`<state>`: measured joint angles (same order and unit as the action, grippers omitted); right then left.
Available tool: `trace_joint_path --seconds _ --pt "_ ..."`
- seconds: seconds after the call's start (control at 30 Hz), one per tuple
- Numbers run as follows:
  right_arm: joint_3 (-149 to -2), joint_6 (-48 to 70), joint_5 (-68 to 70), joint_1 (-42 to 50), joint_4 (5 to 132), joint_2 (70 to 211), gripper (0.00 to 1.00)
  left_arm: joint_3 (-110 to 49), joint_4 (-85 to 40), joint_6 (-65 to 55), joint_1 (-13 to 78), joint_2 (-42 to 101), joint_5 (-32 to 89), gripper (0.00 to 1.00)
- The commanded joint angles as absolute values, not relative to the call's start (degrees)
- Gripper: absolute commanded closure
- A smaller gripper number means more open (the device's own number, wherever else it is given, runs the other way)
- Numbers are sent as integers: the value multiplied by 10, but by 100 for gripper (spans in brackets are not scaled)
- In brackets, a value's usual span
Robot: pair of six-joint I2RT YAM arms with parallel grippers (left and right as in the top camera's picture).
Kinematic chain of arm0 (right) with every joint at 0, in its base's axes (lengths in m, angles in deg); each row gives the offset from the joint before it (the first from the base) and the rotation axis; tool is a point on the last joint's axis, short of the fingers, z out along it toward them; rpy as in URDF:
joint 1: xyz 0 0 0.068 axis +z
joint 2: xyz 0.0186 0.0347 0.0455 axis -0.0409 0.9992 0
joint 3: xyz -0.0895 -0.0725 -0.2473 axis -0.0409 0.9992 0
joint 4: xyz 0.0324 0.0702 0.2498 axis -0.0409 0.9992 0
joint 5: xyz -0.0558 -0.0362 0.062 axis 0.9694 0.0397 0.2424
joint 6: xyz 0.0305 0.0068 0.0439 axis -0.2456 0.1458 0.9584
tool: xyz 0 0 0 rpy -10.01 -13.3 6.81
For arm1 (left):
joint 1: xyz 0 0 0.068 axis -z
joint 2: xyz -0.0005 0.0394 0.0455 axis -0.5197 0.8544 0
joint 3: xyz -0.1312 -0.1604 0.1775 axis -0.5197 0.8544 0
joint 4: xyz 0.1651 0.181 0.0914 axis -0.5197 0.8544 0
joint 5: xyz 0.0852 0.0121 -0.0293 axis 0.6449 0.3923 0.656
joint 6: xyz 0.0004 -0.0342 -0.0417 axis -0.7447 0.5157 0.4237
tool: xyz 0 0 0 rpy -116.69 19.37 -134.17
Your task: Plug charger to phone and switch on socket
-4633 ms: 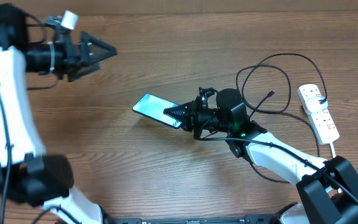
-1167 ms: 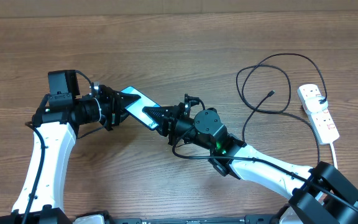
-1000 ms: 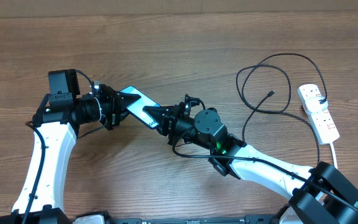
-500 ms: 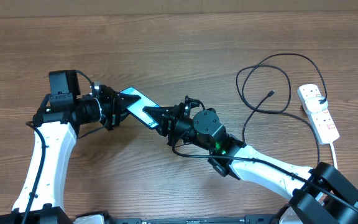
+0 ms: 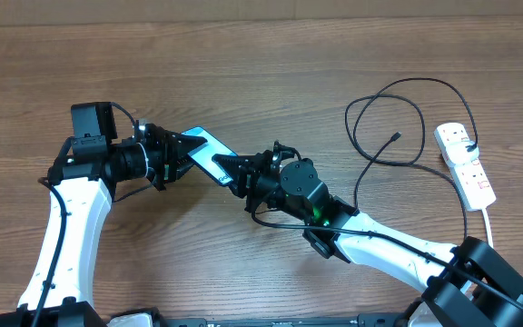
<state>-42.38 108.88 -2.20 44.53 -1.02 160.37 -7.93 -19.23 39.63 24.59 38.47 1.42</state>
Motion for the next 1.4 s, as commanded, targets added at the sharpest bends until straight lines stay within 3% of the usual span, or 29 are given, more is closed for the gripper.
trace_joint_path --seconds 0.0,0.3,0.7,1.13,1.37 --pt "-430 1115 -27 450 -10 1599 96 -81 -195 400 250 383 -16 78" --pt "-430 1141 -46 450 -12 1599 96 -81 -195 398 250 383 -16 86" --pt "-430 1143 -45 464 -25 1599 96 -81 -195 397 250 383 -16 84" --pt "-430 1143 -36 467 -36 1599 96 -81 -195 393 250 383 -11 95" --pt "-430 1143 -42 469 -35 1599 96 -81 -231 364 250 383 -11 96"
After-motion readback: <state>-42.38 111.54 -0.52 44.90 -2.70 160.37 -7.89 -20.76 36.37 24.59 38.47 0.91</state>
